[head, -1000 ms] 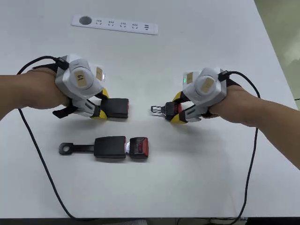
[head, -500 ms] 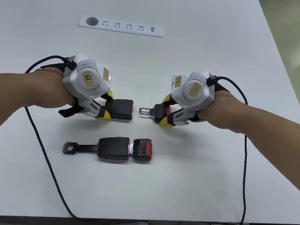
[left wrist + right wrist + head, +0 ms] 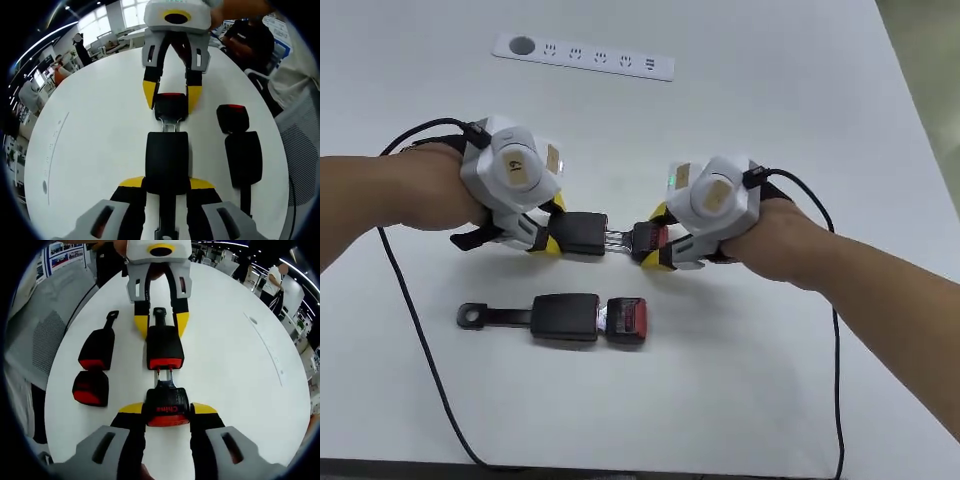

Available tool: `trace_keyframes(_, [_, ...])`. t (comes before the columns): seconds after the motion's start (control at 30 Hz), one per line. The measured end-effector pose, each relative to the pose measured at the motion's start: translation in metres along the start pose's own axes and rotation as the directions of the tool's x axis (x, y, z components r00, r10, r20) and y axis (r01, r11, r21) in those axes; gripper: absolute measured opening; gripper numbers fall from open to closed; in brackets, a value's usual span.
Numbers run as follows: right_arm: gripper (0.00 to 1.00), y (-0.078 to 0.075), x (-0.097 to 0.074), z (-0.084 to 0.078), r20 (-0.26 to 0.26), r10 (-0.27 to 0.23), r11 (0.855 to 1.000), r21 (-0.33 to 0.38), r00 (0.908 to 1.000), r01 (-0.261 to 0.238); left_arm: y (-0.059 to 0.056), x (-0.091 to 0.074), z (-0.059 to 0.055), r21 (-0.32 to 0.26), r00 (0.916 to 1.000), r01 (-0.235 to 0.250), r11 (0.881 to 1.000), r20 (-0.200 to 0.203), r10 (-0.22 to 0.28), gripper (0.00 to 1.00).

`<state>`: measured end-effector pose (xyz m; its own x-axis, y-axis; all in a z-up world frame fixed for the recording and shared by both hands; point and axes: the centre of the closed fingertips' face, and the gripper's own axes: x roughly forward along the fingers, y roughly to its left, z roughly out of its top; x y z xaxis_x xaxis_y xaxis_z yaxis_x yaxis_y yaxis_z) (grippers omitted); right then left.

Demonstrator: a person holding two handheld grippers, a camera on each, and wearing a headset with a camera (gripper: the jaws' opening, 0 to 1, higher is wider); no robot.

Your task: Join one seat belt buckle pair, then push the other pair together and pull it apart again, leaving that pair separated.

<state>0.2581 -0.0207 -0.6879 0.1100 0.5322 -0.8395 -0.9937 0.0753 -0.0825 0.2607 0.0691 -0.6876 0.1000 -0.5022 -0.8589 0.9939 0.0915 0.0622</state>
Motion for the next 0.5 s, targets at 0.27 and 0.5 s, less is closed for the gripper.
trace_keyframes(0.27, [0.32,-0.0005,0.0034,0.0048,0.007,0.007,1.0,-0.007,0.9999,-0.007,-0.0013,-0.0001,0.001,0.004,1.0,0.001,1.0,0.003,-0.001,0.31])
trace_keyframes(0.5, [0.3,0.0013,0.0033,0.0065,0.004,0.018,1.0,-0.004,0.9998,-0.018,0.0001,0.0007,-0.0007,0.011,1.0,0.007,1.0,0.0,-0.007,0.3])
